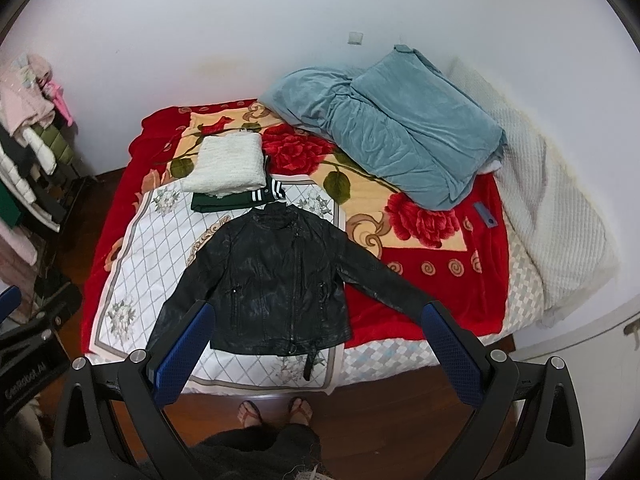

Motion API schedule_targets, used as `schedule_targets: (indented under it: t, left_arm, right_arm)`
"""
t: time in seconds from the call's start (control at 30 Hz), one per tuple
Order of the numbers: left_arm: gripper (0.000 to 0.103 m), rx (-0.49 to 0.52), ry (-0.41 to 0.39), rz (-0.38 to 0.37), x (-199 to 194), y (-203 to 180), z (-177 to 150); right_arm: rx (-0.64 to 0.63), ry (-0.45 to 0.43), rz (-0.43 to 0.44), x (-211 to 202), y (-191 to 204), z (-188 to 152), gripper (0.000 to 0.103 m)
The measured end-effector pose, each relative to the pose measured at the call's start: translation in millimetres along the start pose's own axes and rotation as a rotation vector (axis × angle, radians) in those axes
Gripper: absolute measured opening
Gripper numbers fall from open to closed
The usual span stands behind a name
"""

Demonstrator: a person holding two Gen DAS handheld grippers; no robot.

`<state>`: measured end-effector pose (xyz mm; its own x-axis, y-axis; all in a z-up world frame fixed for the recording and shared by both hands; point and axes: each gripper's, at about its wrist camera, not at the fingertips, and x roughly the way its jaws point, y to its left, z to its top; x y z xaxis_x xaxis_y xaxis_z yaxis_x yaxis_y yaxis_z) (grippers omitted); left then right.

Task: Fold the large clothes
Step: 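Grasp one jacket sleeve cuff with the right tool while the left tool approaches the jacket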

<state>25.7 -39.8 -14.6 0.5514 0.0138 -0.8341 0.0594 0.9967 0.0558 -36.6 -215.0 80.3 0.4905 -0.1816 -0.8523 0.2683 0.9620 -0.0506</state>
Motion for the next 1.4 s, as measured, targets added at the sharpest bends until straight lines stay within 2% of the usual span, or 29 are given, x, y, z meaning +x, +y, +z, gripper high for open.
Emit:
schedule_targets:
  t: [0.17, 0.3, 0.43, 0.57, 0.6, 0.7, 0.83, 0.93, 1.1, 1.23, 1.27, 1.33, 1.4]
  left_arm:
    - [0.103, 0.030, -0.049, 0.033, 34.1, 11.2, 5.6]
    - [0.103, 0.059, -0.044, 0.063, 80.2, 0.7, 11.3]
    - [0.103, 0.079, 0.002, 0.086, 132.5, -15.8, 12.7]
    - [0.103, 0.109, 0.050, 0.116, 190.9, -44.5, 7.1]
    - [0.103, 0.116, 0.053, 0.126, 201.9, -49.7, 5.1]
    - [0.103, 0.138, 0.086, 0.168, 247.6, -76.7, 1.0]
    - [0.103, 0.140, 0.145, 0.155, 314.6, -111.8, -11.9]
    - [0.103, 0.160, 0.193, 0.155, 364.3, -136.3, -27.2]
    - [0.103, 0.143, 0.296, 0.182, 434.6, -158.6, -54.1]
    - [0.103, 0.136, 0.341, 0.202, 474.7, -172.5, -65.9]
    - [0.103, 0.138, 0.349, 0.203, 483.8, -176.3, -67.5]
    - [0.103, 0.148, 0.364, 0.206, 499.8, -183.2, -72.0]
    - [0.103, 0.159, 0.368, 0.206, 508.8, -189.0, -74.1]
  right_arm:
    - [0.087, 0.018, -0.028, 49.0, -6.5, -4.6, 0.103]
    - [0.193, 0.041, -0.047, 103.7, -27.3, -9.7, 0.103]
    - [0.353, 0.091, -0.044, 177.2, -73.7, -24.5, 0.102]
    - [0.492, 0.145, -0.057, 258.8, -132.8, -51.9, 0.091]
    - [0.530, 0.163, -0.056, 279.1, -148.9, -58.2, 0.091]
    - [0.650, 0.214, -0.049, 343.0, -198.4, -83.3, 0.086]
    - [0.830, 0.256, -0.014, 435.7, -272.4, -133.0, 0.086]
    - [0.961, 0.277, 0.011, 496.0, -312.2, -171.1, 0.086]
    - [1.221, 0.277, 0.069, 574.7, -362.9, -232.7, 0.086]
    - [1.416, 0.286, 0.122, 635.1, -388.0, -270.1, 0.086]
    - [1.459, 0.281, 0.139, 646.4, -392.0, -276.6, 0.083]
    - [1.536, 0.250, 0.165, 666.5, -398.9, -285.6, 0.067]
    - [1.571, 0.177, 0.143, 666.6, -402.0, -284.1, 0.040]
